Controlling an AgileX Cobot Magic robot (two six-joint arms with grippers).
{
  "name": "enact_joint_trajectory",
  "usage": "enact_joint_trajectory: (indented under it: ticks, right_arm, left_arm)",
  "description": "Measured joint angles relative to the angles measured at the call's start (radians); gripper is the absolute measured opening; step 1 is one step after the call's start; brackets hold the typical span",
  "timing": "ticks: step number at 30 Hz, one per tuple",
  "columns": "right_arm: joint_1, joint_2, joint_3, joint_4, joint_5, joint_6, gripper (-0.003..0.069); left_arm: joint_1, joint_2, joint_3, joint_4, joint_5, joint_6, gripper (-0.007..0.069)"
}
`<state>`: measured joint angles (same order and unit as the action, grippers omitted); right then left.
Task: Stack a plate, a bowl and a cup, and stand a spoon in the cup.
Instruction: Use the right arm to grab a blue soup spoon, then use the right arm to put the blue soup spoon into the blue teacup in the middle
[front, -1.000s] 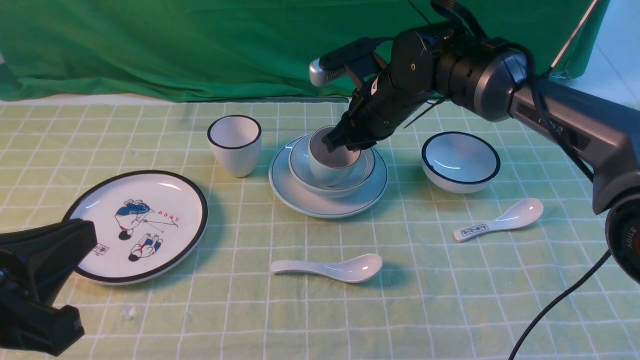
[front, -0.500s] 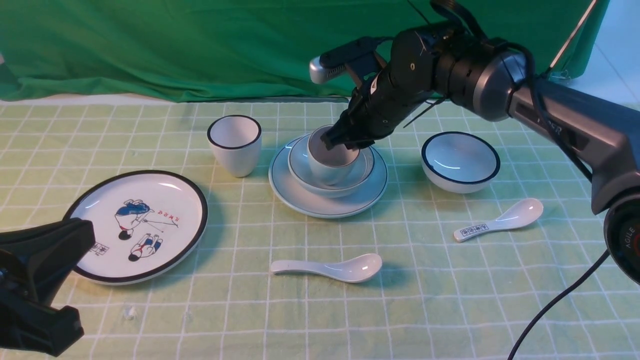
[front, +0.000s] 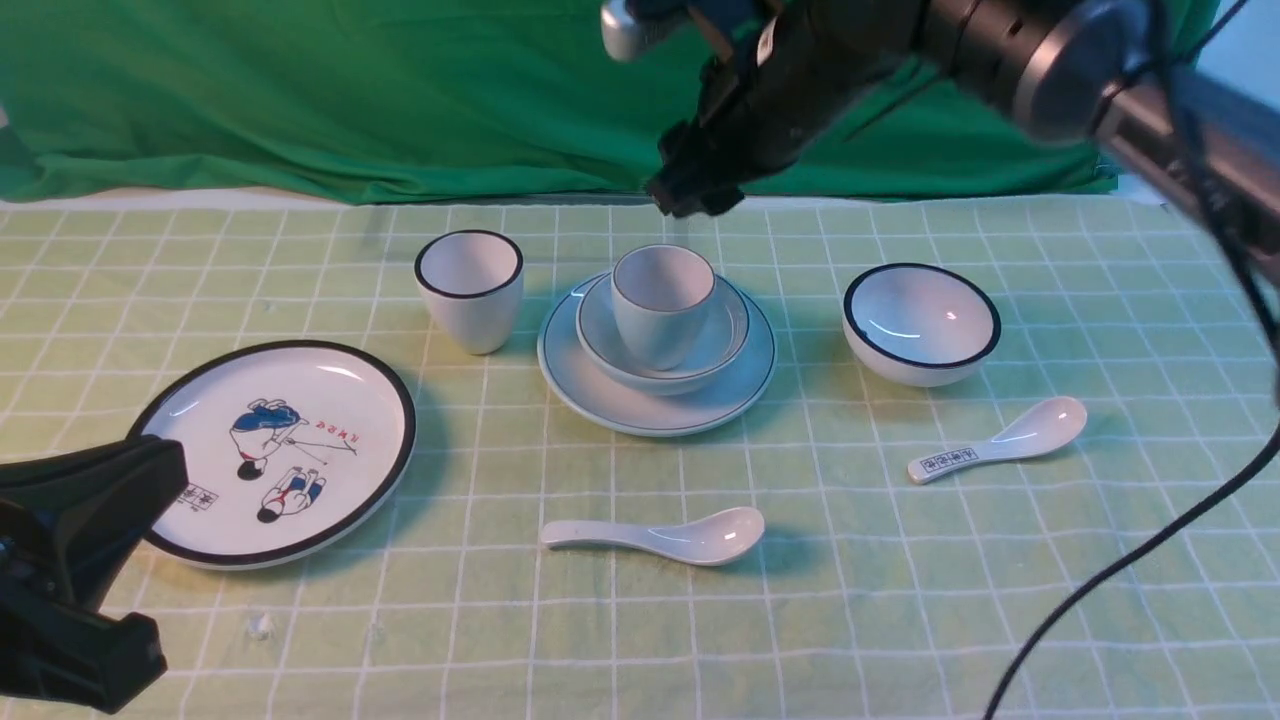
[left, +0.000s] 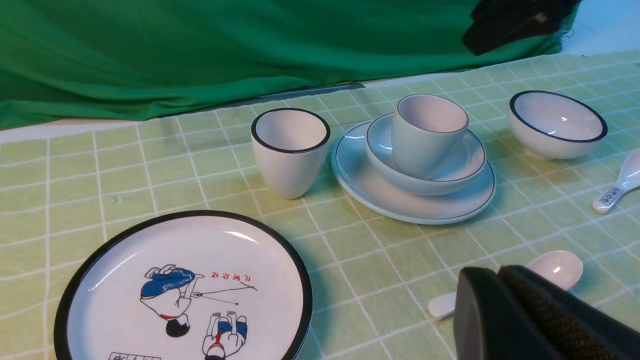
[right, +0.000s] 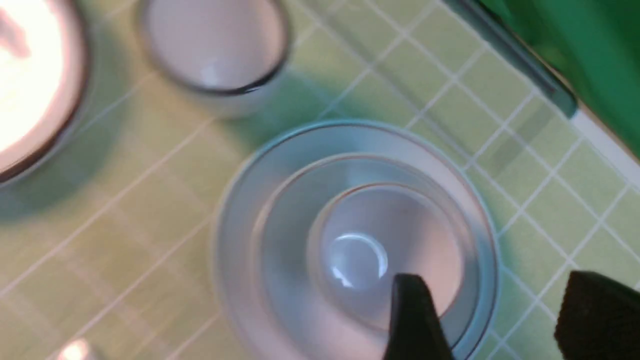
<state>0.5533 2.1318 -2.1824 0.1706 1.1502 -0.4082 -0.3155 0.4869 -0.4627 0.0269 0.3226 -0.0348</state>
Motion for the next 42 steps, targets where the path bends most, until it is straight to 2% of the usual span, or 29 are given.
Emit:
enact_joint_trajectory:
  ticks: [5, 11, 15, 18, 23, 27, 29, 32, 33, 34, 42]
  right_arm:
    - [0.087, -0.04, 0.076, 0.035, 0.053, -0.128, 0.0423]
    - [0.176, -0.028, 0.362, 0.042, -0.014, -0.3, 0.0424]
    - [0.197, -0.023, 0.488, 0.04, -0.135, -0.34, 0.0424]
    - [0.203, -0.023, 0.53, 0.04, -0.207, -0.363, 0.0424]
    - [0.207, -0.01, 0.537, 0.055, -0.248, -0.375, 0.0424]
    - [0.207, 0.027, 0.537, 0.055, -0.25, -0.377, 0.0424]
    - [0.207, 0.039, 0.537, 0.057, -0.245, -0.377, 0.0406]
    - [0.207, 0.04, 0.537, 0.06, -0.227, -0.377, 0.0268]
    - [0.207, 0.04, 0.537, 0.061, -0.223, -0.377, 0.0187]
    - [0.207, 0.04, 0.536, 0.062, -0.221, -0.376, 0.0165]
    - [0.206, -0.023, 0.452, 0.057, -0.235, -0.287, 0.0169]
  left_arm:
    - [0.0, 0.0, 0.0, 0.002, -0.001, 0.0, 0.0015]
    - [0.0, 0.0, 0.0, 0.002, -0.001, 0.0, 0.0015]
    - [0.0, 0.007, 0.0, -0.001, 0.006, -0.05, 0.0015]
    - [0.0, 0.058, -0.008, -0.004, 0.072, -0.078, 0.0016]
    - [0.0, 0.226, -0.088, -0.043, 0.231, -0.085, 0.0015]
    - [0.0, 0.319, -0.137, -0.08, 0.284, -0.086, 0.0015]
    - [0.0, 0.35, -0.147, -0.09, 0.301, -0.086, 0.0015]
    - [0.0, 0.381, -0.151, -0.098, 0.317, -0.087, 0.0015]
    - [0.0, 0.384, -0.151, -0.098, 0.318, -0.089, 0.0015]
    - [0.0, 0.384, -0.151, -0.098, 0.318, -0.089, 0.0015]
    - [0.0, 0.383, -0.151, -0.098, 0.306, -0.089, 0.0016]
